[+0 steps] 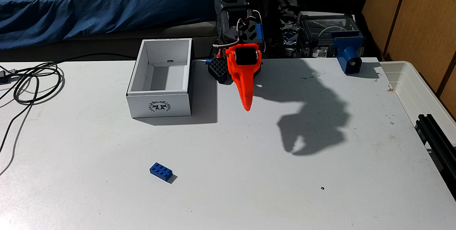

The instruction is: Grab the blue brick and place in box

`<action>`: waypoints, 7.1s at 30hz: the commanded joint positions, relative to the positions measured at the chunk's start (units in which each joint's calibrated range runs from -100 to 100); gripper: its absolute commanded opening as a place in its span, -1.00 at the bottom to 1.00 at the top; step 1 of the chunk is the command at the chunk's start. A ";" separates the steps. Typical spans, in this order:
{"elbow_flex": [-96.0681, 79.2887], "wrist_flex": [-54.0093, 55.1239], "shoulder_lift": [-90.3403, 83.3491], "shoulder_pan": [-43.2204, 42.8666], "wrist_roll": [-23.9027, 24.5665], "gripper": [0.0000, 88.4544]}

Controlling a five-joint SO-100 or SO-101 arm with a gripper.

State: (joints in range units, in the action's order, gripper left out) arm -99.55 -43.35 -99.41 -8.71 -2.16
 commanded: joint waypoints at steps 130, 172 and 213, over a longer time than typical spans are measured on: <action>118.72 -35.54 129.05 23.27 18.92 -0.95; 125.91 -39.33 135.22 27.13 10.39 -0.36; 134.78 -40.02 143.76 25.35 9.76 -0.98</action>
State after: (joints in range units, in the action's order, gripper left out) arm 33.12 -82.61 44.93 17.05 7.95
